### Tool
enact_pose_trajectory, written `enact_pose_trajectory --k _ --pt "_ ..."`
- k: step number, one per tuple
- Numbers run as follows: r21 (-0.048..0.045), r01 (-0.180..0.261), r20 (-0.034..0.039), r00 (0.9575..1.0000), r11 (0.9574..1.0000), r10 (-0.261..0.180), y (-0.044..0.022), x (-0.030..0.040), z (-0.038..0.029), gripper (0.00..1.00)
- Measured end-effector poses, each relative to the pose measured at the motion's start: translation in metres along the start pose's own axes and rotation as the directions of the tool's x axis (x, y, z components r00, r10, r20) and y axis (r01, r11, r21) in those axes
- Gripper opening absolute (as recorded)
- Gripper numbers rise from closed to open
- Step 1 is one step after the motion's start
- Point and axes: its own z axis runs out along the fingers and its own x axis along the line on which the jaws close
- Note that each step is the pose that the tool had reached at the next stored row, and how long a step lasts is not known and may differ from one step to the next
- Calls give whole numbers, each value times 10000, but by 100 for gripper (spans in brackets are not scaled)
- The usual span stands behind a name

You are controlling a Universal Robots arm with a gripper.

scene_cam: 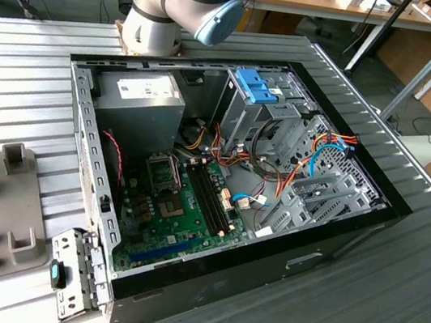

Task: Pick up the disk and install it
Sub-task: 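Pick up the disk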

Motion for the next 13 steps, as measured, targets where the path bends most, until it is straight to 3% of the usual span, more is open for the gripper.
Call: enact_pose_trajectory --k 13 --pt "21 28 -1 10000 10000 -28 -3 0 29 56"
